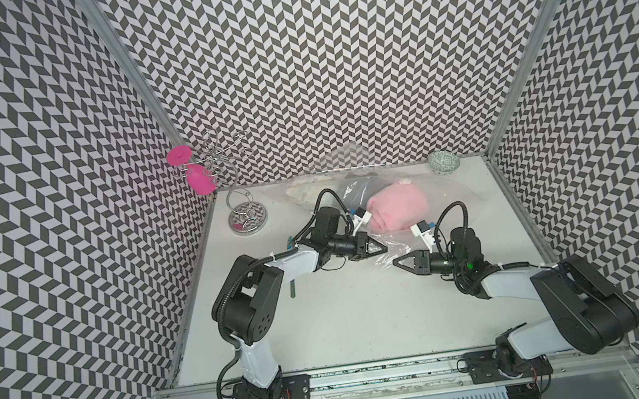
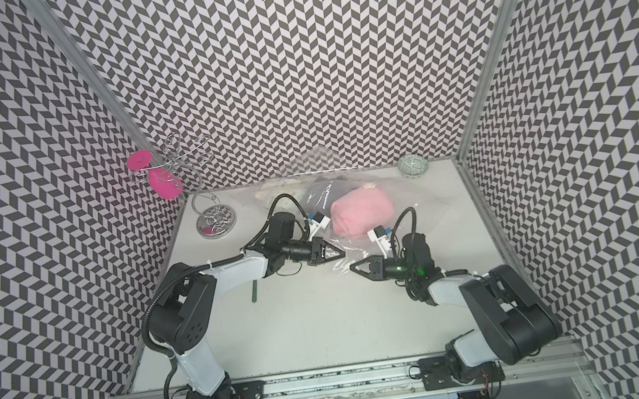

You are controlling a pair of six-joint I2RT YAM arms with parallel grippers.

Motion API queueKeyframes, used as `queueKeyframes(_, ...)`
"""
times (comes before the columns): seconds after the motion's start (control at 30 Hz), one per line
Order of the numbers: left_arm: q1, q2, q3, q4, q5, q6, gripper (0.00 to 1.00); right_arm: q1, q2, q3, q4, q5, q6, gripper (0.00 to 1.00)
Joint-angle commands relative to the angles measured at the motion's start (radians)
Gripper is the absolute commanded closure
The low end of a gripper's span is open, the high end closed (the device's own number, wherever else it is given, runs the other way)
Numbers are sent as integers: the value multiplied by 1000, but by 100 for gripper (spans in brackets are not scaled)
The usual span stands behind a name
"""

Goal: Place the folded towel into the vacuum bag
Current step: Close the vacuum bag at the center of the board.

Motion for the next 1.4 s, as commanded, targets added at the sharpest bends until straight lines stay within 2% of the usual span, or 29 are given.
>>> queueKeyframes(0.0,6,-23,6,70,34,-8,100,6,-4,13,30,22,-3,92)
queueKeyframes(0.03,6,-26,1,71,47,-3,93,6,-1,14,40,22,3,92)
queueKeyframes(0.1,3,-33,-5,52,67,22,71,6,3,17,63,17,19,93)
queueKeyframes(0.17,-1,-35,-14,22,76,50,60,6,2,21,63,14,18,93)
queueKeyframes(0.3,-15,-19,-22,-19,78,83,52,6,-6,28,60,14,15,93)
queueKeyframes(0.57,-37,35,19,-39,121,91,56,6,-6,29,79,12,28,93)
queueKeyframes(0.67,-47,47,35,-68,118,109,65,7,0,35,77,23,33,93)
queueKeyframes(0.7,-48,49,35,-69,118,109,75,6,1,36,84,24,36,93)
queueKeyframes(0.8,-48,50,36,-77,114,113,93,6,-5,35,91,43,44,93)
queueKeyframes(0.87,-48,47,35,-81,112,116,100,5,-7,32,90,45,43,93)
queueKeyframes(0.93,-48,44,35,-88,108,122,100,5,-8,28,87,52,44,92)
queueKeyframes(1.07,-46,41,41,-99,102,132,100,-3,-27,18,64,70,45,77)
queueKeyframes(1.1,-46,39,41,-102,99,134,100,-8,-37,12,58,76,41,76)
queueKeyframes(1.37,-37,27,41,-111,76,143,100,-24,-56,-2,62,58,41,88)
